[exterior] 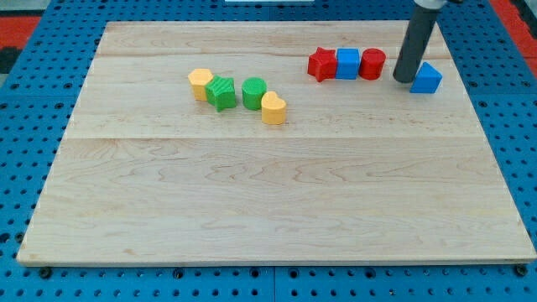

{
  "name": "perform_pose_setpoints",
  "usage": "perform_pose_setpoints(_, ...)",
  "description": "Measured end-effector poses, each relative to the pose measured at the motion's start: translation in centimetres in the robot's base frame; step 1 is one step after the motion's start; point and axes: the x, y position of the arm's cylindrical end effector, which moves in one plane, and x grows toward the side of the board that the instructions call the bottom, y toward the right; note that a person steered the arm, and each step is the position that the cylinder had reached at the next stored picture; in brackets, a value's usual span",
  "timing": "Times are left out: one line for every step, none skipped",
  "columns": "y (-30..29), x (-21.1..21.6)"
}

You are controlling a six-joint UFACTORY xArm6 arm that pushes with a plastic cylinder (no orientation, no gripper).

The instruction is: Move the red circle into the blue cube

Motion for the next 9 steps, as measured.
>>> perform_pose_setpoints(-8.6, -4.3)
perform_pose_setpoints(-8.6, -6.4)
perform_pose_setpoints(-7.7, -3.8)
perform_pose_setpoints(-7.4, -1.3)
perform_pose_setpoints(-3.5, -1.4)
perform_pose_setpoints(-2.1, -7.0)
perform_pose_setpoints(-3.9, -11.8)
perform_pose_setpoints(-2.2, -13.5)
perform_pose_setpoints(-6.9, -13.5)
